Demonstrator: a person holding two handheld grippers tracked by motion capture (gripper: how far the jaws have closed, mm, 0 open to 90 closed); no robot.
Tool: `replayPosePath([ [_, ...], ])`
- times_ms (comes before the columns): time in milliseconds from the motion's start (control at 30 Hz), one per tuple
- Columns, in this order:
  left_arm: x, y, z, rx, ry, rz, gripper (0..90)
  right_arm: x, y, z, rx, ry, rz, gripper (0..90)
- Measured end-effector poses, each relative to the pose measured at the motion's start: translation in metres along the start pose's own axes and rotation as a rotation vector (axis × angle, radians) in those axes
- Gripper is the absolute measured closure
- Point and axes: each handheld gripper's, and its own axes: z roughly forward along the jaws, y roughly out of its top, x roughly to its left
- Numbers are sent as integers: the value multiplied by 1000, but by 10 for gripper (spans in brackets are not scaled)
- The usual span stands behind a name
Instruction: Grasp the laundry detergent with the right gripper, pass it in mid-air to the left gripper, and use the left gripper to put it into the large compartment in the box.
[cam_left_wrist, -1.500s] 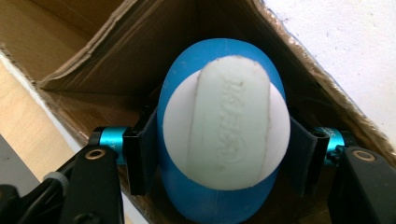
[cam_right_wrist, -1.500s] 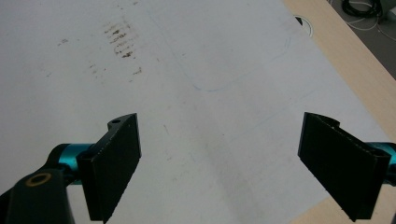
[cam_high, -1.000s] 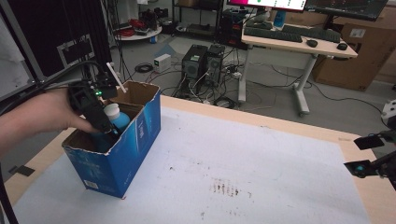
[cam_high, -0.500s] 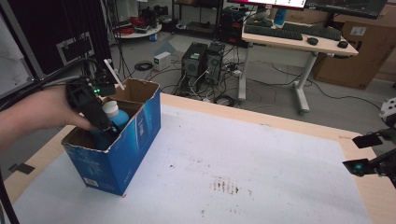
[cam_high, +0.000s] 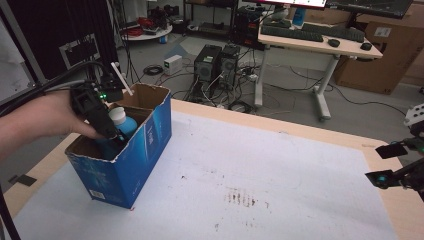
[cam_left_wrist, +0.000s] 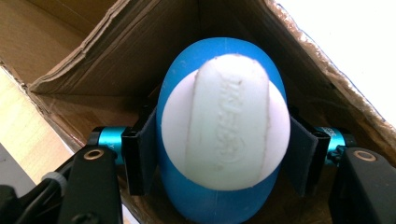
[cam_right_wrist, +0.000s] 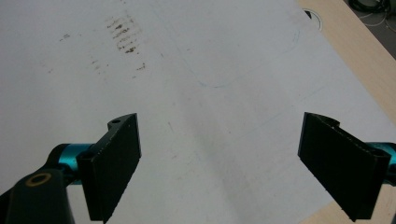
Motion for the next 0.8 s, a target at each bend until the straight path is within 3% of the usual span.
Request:
replayPosePath([
  [400, -1, 0, 1, 21, 8, 12, 367, 0, -1, 0, 1, -2, 1, 125],
  [600, -3, 1, -2, 27, 23, 20, 259, 2, -1, 0, 0, 1, 0, 125],
  [800, -6, 7, -22, 25, 58, 56, 192, 4, -2, 0, -5, 2, 1, 125],
])
